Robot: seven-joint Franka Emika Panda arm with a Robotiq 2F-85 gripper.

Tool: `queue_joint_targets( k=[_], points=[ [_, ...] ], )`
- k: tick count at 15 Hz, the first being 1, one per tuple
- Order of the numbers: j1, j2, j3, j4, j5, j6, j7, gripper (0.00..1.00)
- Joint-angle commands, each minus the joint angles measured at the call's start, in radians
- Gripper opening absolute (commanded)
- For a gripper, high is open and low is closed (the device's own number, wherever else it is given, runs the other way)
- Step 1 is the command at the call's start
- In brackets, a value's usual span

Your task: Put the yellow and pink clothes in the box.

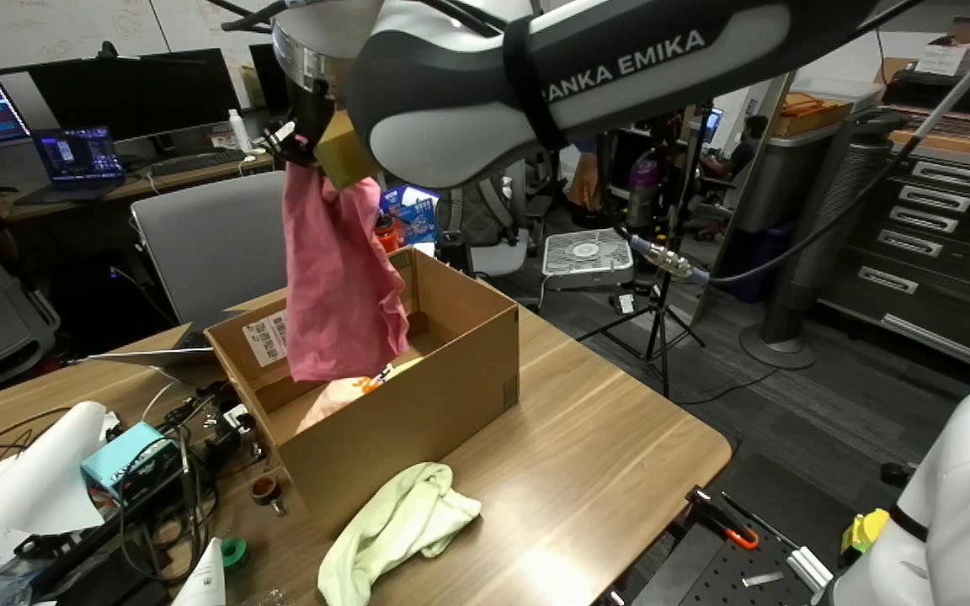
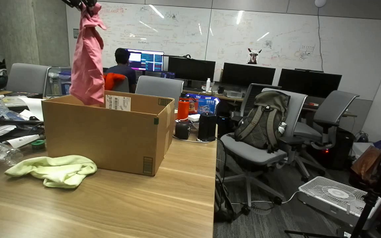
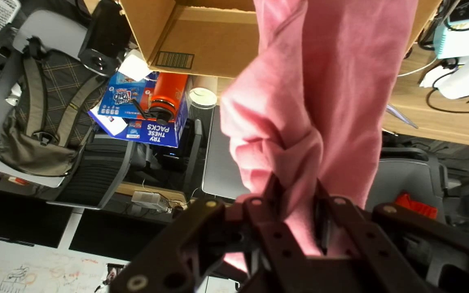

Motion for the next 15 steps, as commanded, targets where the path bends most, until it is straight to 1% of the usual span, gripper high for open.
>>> queue_joint_targets(
  k=[1, 12, 13, 14, 15],
  points=[
    [-0.01, 0.012, 0.01, 0.024, -0.023, 0.001, 0.017, 0.04],
    [0.001, 0.081, -0.004, 0.038, -0.026, -0.013, 0.013, 0.04],
    [0.003, 0.084, -0.006, 0.039, -0.023, -0.012, 0.009, 0.09],
    [0.004, 0.087, -0.007, 0.041, -0.021, -0.017, 0.009, 0.41],
    [0.005, 0.088, -0.009, 0.038, -0.019, -0.007, 0.007, 0.44]
  ],
)
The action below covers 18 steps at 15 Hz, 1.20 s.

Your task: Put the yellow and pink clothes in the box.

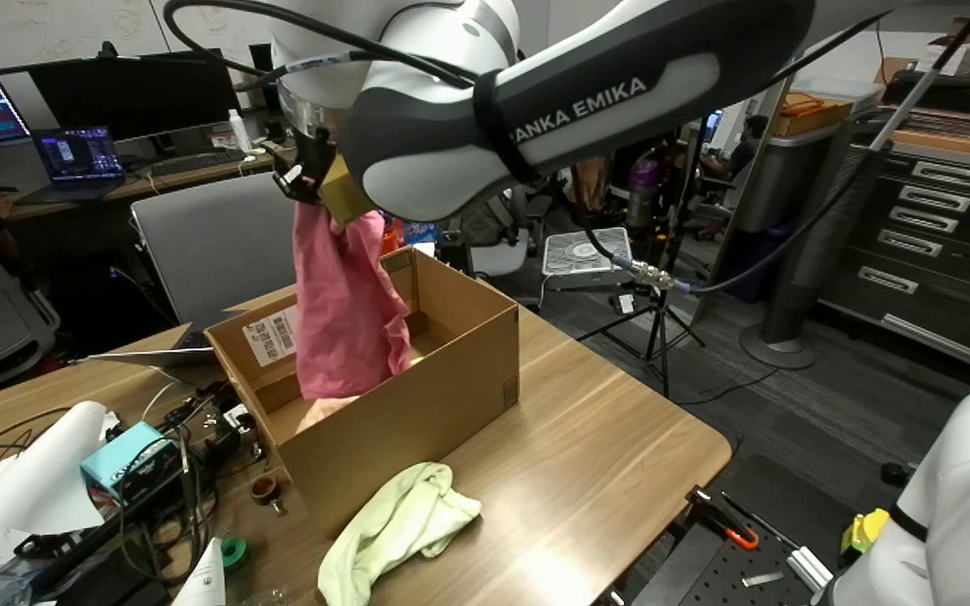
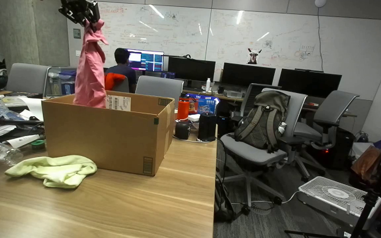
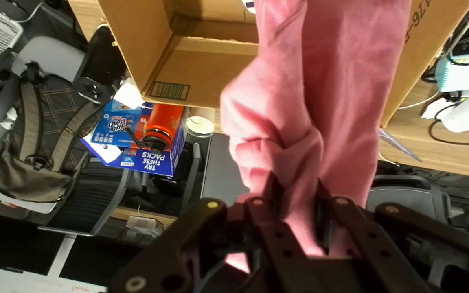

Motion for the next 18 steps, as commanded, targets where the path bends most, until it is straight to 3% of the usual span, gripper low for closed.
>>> queue_joint_targets(
  k=[1, 8, 18],
  points=[
    [0.007, 0.013, -0.006, 0.034, -0.014, -0.006, -0.001, 0.49],
    [0.008, -0.002, -0.008, 0.021, -0.004, -0.014, -0.004, 0.99],
    [0.006, -0.044, -0.008, -0.007, 0.007, -0.164, -0.029, 1.0]
  ],
)
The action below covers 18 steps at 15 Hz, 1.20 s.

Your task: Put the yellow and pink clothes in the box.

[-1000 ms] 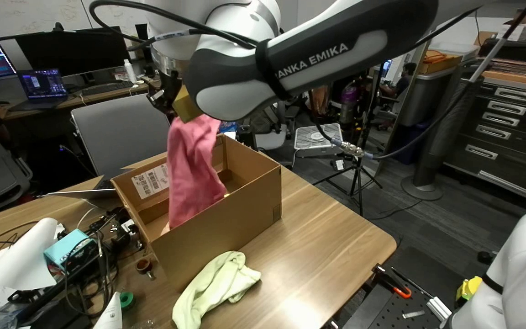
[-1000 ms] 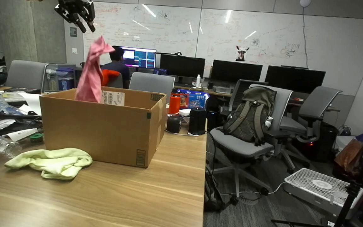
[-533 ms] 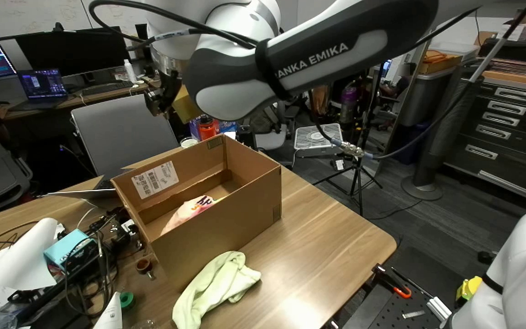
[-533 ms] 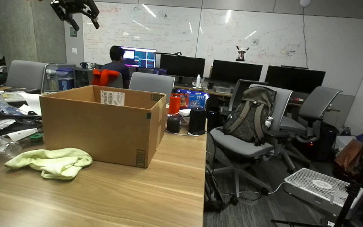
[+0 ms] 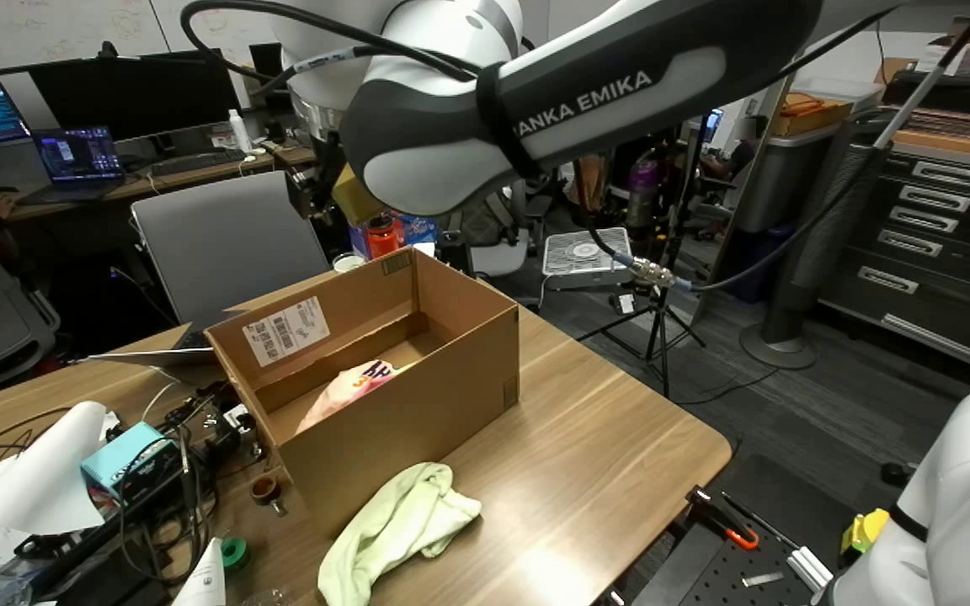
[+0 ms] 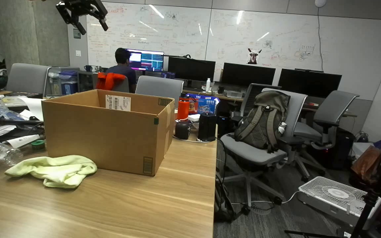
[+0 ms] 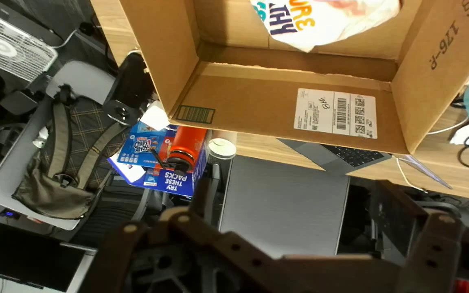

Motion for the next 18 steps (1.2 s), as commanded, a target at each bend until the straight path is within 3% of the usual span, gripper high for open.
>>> queue_joint_targets(
  k=[1, 8, 18],
  points=[
    [0.005, -0.04, -0.005, -0.012, 0.009, -0.077, -0.028, 1.0],
    [-0.002, -0.097, -0.009, -0.052, 0.045, -0.188, -0.073, 1.0],
    [-0.027, -0.23, -0.029, -0.186, 0.147, -0.215, -0.164, 1.0]
  ],
)
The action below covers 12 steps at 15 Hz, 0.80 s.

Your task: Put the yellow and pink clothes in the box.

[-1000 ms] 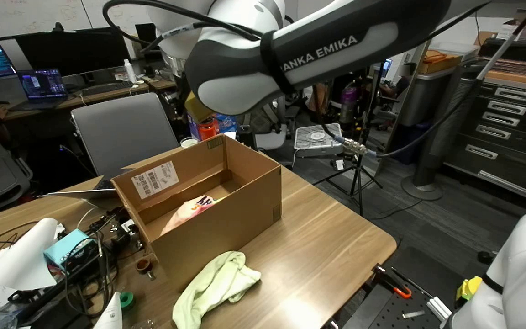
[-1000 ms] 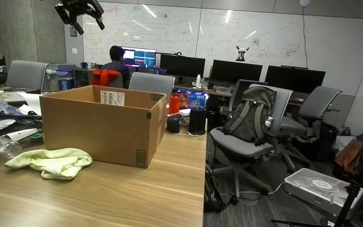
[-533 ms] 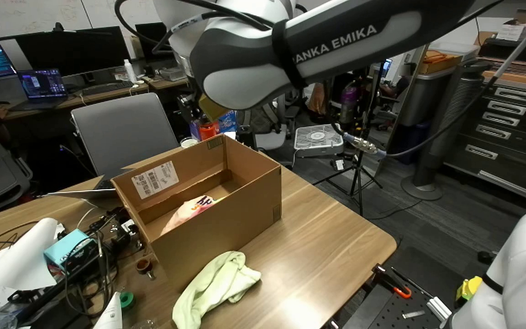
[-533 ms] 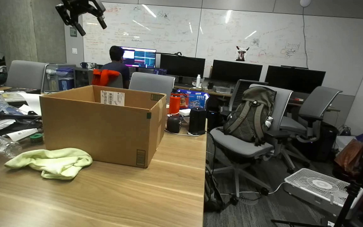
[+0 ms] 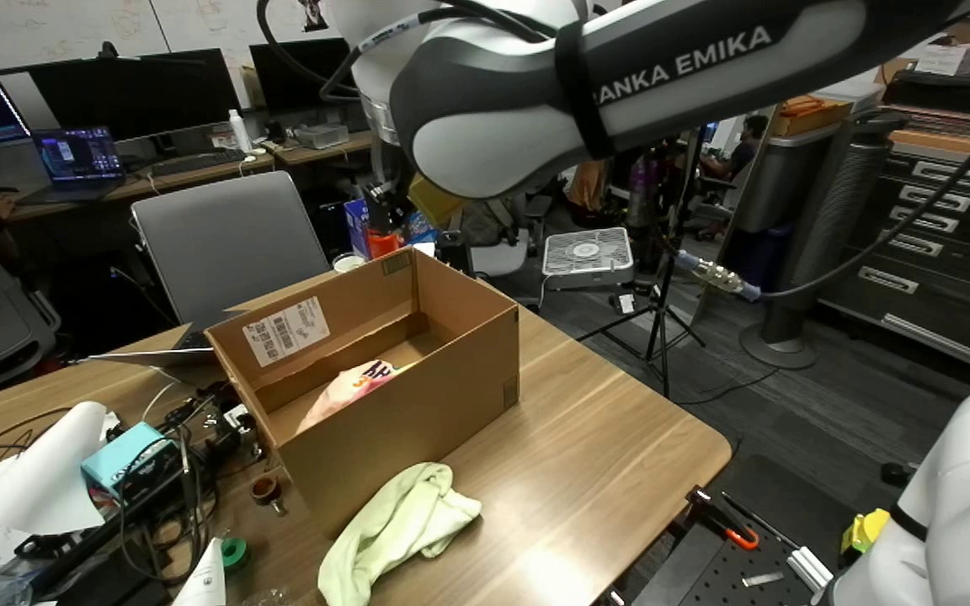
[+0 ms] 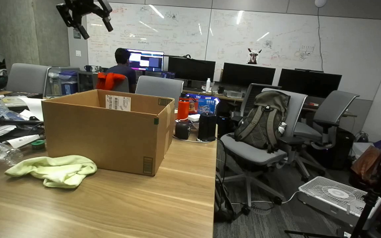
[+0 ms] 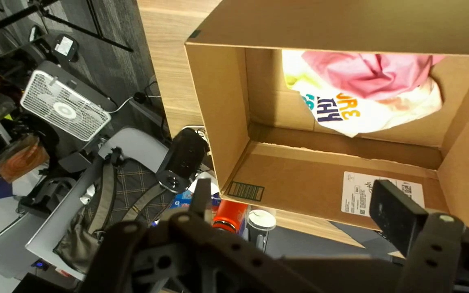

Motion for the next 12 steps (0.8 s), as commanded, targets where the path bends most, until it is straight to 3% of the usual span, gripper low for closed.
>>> queue_joint_targets(
  k=[1, 8, 12],
  points=[
    [-0.022, -0.081, -0.006, -0.059, 0.054, -0.016, -0.057, 1.0],
    [-0.046, -0.103, -0.011, -0.079, 0.157, -0.122, -0.099, 1.0],
    [-0.055, -0.077, 0.002, -0.075, 0.153, -0.12, -0.072, 1.0]
  ],
)
